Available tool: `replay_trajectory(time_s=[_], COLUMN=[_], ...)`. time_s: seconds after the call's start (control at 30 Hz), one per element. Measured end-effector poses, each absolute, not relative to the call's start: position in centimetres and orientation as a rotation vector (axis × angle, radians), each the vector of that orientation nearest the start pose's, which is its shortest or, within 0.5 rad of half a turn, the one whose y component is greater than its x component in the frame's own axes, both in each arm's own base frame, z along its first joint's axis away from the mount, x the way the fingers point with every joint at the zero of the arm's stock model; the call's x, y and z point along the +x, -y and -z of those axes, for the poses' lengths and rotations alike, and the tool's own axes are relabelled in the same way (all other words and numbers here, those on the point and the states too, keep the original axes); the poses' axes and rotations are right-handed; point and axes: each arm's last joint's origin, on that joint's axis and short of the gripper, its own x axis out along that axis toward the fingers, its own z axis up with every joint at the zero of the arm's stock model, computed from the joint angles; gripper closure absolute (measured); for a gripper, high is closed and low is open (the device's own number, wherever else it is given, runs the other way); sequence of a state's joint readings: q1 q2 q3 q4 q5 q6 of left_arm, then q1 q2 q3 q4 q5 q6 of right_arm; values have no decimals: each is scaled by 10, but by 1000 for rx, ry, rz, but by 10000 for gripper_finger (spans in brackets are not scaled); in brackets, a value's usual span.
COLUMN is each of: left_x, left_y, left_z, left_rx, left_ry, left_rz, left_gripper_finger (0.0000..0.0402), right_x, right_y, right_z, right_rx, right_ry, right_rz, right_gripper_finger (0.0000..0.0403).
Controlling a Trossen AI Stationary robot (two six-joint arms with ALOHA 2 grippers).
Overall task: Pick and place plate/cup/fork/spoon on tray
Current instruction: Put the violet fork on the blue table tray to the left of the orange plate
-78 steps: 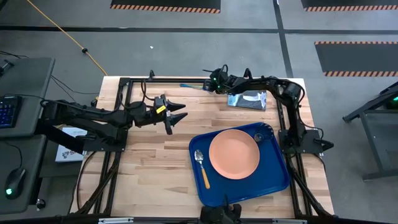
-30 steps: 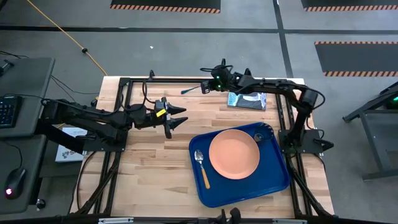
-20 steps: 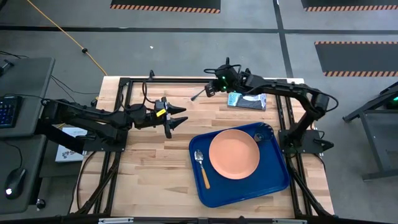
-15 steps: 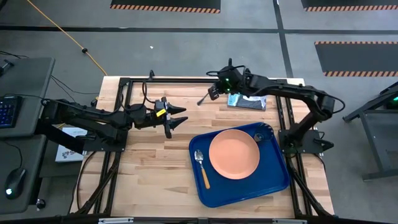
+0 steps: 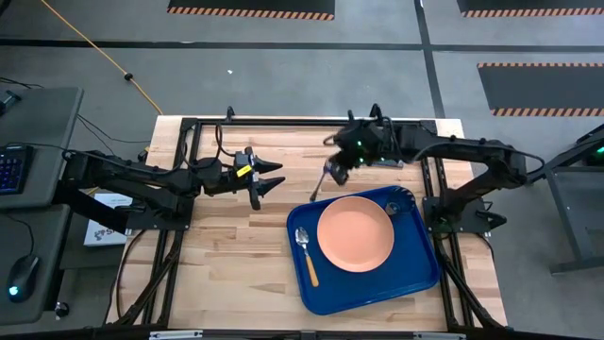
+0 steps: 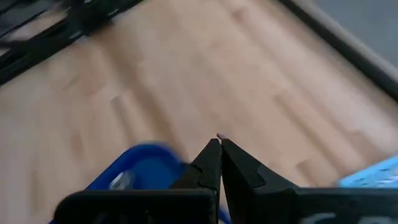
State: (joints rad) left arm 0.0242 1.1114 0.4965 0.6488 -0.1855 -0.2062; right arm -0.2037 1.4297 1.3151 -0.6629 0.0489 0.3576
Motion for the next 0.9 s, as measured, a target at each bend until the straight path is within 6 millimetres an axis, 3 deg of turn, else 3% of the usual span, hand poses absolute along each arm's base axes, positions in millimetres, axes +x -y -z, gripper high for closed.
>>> replay_trajectory(time_s=[0.4, 0.57, 0.7, 0.9], left_x=[234, 234, 234, 234], left_y=[-11, -11, -11, -11], left_z=[-252, -253, -253, -253], left_rx=[-210, -210, -210, -211], left_ry=[64, 72, 74, 79], left_rz=[-205, -208, -208, -208], left_gripper_finger=[202, 202, 202, 202], right_x=[307, 321, 335, 341], right_y=[-16, -42, -55, -58], right_z=[-327, -310, -289, -267], right_rx=[351, 335, 347, 377], right_ry=[-780, -829, -895, -1008], right_rz=[-31, -136, -201, -237], right_gripper_finger=[403, 403, 403, 403])
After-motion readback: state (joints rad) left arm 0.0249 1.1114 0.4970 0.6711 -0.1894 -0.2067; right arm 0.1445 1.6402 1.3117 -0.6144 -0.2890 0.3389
